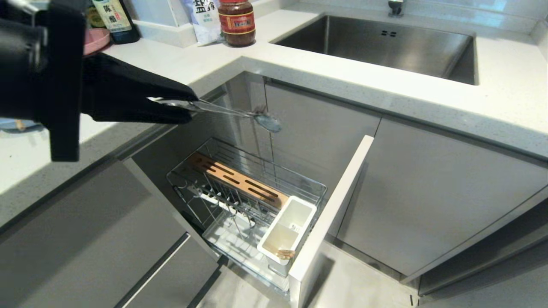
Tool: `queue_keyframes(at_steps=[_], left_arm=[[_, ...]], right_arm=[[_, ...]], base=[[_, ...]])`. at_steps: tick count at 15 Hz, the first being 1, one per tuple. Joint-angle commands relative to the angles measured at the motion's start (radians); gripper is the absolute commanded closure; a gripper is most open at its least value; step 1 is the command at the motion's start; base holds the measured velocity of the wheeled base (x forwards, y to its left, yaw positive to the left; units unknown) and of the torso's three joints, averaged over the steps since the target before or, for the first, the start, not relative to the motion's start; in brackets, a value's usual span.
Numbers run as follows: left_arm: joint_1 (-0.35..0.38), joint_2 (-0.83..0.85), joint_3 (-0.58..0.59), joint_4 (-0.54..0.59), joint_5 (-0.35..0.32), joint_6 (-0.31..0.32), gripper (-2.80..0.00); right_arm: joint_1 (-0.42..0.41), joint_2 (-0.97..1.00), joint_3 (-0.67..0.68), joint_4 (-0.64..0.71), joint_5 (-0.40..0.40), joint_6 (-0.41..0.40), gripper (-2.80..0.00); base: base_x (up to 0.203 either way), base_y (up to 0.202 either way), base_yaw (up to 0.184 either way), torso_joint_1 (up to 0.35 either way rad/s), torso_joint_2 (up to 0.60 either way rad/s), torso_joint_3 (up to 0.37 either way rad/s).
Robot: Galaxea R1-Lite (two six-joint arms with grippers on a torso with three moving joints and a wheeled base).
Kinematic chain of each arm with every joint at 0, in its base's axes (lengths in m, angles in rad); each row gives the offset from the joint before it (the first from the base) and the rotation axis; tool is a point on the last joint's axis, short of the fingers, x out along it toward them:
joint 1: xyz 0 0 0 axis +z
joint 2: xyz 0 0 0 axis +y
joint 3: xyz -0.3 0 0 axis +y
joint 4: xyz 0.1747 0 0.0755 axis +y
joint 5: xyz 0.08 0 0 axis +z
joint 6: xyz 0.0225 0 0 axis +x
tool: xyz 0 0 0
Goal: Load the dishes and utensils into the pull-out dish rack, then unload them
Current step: Take the spoon out of the cupboard
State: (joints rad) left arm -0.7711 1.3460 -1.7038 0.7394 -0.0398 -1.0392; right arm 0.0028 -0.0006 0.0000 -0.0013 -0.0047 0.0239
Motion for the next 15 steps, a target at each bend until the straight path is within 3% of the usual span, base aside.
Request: queue_keyframes(at_steps=[1, 9, 15], left_arm=[[0.027, -0.058, -0.023, 0.003, 0.008, 0.009, 0.00], [0.212, -0.121, -0.089, 0.000, 0.016, 0.098, 0.00], [0.393, -0.126, -0.136, -0.006, 0.015, 0.153, 0.00]], right_arm=[[0.000, -0.004, 0.002, 0.000, 0.000, -0.001, 0.00], [0.000, -0.004, 0.002, 0.000, 0.000, -0.001, 0.00], [0.001, -0.004, 0.002, 0.000, 0.000, -0.001, 0.00]], base=[[0.000, 0.000, 0.000, 0.000, 0.00, 0.000], [0.000, 0.000, 0.000, 0.000, 0.00, 0.000], [0.000, 0.000, 0.000, 0.000, 0.00, 0.000]])
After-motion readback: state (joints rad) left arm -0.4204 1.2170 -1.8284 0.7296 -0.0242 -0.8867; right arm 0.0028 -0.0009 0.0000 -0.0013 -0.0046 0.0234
